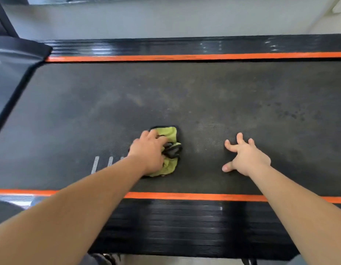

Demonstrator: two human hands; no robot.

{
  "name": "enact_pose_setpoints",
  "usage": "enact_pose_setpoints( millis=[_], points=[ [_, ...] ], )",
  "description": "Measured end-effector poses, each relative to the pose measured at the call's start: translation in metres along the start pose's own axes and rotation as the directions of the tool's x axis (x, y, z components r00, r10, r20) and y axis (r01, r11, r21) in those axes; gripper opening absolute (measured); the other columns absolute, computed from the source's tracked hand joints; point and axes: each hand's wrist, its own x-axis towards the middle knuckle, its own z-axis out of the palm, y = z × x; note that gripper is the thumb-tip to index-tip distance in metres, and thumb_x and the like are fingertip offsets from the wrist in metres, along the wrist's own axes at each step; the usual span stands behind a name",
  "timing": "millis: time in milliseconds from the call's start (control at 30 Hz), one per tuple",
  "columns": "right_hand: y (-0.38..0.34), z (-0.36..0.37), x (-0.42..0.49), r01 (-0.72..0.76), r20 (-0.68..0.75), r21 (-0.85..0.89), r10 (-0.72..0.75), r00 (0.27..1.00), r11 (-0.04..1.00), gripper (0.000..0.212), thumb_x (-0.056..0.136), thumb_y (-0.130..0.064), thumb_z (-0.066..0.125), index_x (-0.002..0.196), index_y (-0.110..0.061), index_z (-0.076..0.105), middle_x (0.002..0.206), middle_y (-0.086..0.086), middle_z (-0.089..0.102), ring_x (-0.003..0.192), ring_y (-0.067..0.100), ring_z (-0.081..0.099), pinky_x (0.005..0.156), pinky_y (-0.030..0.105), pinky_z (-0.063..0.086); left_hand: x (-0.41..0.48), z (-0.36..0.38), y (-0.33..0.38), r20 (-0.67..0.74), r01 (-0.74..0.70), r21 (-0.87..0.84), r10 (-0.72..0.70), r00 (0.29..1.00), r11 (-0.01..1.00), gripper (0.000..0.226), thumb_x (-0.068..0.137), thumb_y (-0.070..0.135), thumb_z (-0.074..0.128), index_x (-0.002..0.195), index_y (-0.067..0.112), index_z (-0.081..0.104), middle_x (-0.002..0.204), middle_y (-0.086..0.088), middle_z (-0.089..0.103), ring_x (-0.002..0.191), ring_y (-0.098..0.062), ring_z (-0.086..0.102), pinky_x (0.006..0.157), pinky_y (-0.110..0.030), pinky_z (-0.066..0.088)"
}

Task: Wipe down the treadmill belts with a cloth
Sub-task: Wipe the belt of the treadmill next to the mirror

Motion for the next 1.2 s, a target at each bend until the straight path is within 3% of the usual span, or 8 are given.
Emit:
enact_pose_setpoints(
  millis=[100, 200, 500, 767, 867, 1000, 1100, 1200],
  points=[
    [0.001, 0.002, 0.002, 0.003, 0.0, -0.002, -0.003, 1.0, 1.0, 0.104, 0.084, -0.05, 0.081, 0.157, -0.058, 0.008, 0.168, -0.016, -0.022, 0.158, 0.022, -0.015, 0.105, 0.058, 0.045, -0.004, 0.002, -0.031, 0.108, 0.277, -0.083, -0.268, 0.957, 0.957, 0.071, 0.085, 0.073, 0.058, 0.147, 0.041, 0.039, 0.147, -0.009, 0.038, 0.135, -0.037, 0.041, 0.101, -0.05, 0.046],
    [0.003, 0.002, 0.002, 0.02, -0.01, -0.007, -0.02, 1.0, 1.0, 0.105, 0.083, -0.05, 0.082, 0.158, -0.057, 0.009, 0.169, -0.014, -0.021, 0.158, 0.024, -0.013, 0.107, 0.061, 0.042, -0.017, 0.017, 0.008, 0.127, 0.331, -0.265, -0.307, 0.943, 0.906, 0.062, 0.09, 0.061, 0.06, 0.137, 0.025, 0.045, 0.139, -0.018, 0.045, 0.117, -0.042, 0.059, 0.094, -0.045, 0.05],
    [0.004, 0.004, 0.0, 0.026, -0.064, 0.011, -0.025, 0.998, 1.0, 0.095, 0.088, -0.051, 0.076, 0.156, -0.06, 0.012, 0.169, -0.016, -0.018, 0.158, 0.021, -0.011, 0.107, 0.053, 0.047, -0.034, 0.024, 0.106, 0.018, -0.252, -0.222, 0.262, 0.965, 0.942, 0.055, 0.091, 0.05, 0.064, 0.141, 0.033, 0.046, 0.131, -0.005, 0.045, 0.124, -0.03, 0.049, 0.099, -0.047, 0.051],
    [-0.002, -0.002, 0.004, 0.019, 0.007, -0.004, -0.019, 1.0, 1.0, 0.106, 0.08, -0.048, 0.084, 0.159, -0.054, 0.013, 0.17, -0.01, -0.017, 0.159, 0.027, -0.009, 0.105, 0.057, 0.048, -0.032, 0.035, -0.03, -0.076, 0.316, -0.337, -0.36, 0.93, 0.887, 0.056, 0.095, 0.056, 0.056, 0.141, 0.024, 0.049, 0.131, -0.009, 0.049, 0.125, -0.036, 0.047, 0.1, -0.046, 0.047],
    [-0.005, -0.015, 0.006, 0.033, 0.018, -0.101, -0.031, 0.999, 0.994, 0.1, 0.074, -0.055, 0.085, 0.156, -0.052, 0.029, 0.168, -0.005, 0.013, 0.154, 0.028, 0.022, 0.101, 0.048, 0.052, -0.035, 0.043, -0.006, -0.17, 0.266, -0.321, -0.332, 0.928, 0.909, 0.05, 0.093, 0.051, 0.064, 0.135, 0.027, 0.055, 0.126, -0.003, 0.056, 0.117, -0.035, 0.051, 0.09, -0.047, 0.049],
    [0.003, -0.06, 0.025, -0.002, -0.182, -0.032, -0.004, 0.983, 0.999, 0.068, 0.067, -0.056, 0.088, 0.13, -0.042, 0.065, 0.137, -0.005, 0.06, 0.123, 0.024, 0.059, 0.085, 0.036, 0.052, -0.001, 0.035, 0.033, -0.262, -0.057, -0.294, -0.023, 0.965, 0.954, 0.041, 0.086, 0.04, 0.072, 0.124, 0.028, 0.061, 0.115, 0.003, 0.058, 0.105, -0.031, 0.058, 0.086, -0.046, 0.052],
    [0.009, -0.07, 0.052, 0.019, -0.098, 0.005, -0.019, 0.995, 1.0, 0.123, 0.056, -0.062, 0.093, 0.157, -0.052, 0.023, 0.168, -0.006, 0.012, 0.153, 0.04, 0.018, 0.107, 0.059, 0.044, 0.037, 0.016, 0.043, -0.221, -0.245, -0.294, 0.183, 0.958, 0.924, 0.048, 0.092, 0.041, 0.067, 0.138, 0.033, 0.055, 0.128, 0.008, 0.056, 0.118, -0.025, 0.054, 0.102, -0.042, 0.046],
    [0.01, -0.048, 0.072, 0.025, 0.021, 0.047, -0.026, 0.999, 0.999, 0.143, 0.054, -0.059, 0.096, 0.157, -0.055, -0.004, 0.168, -0.01, -0.022, 0.153, 0.05, -0.008, 0.114, 0.07, 0.032, 0.078, -0.003, 0.042, -0.198, -0.266, -0.259, 0.218, 0.956, 0.928, 0.052, 0.096, 0.04, 0.065, 0.145, 0.027, 0.053, 0.152, 0.001, 0.048, 0.14, -0.028, 0.045, 0.117, -0.039, 0.036]
  ],
)
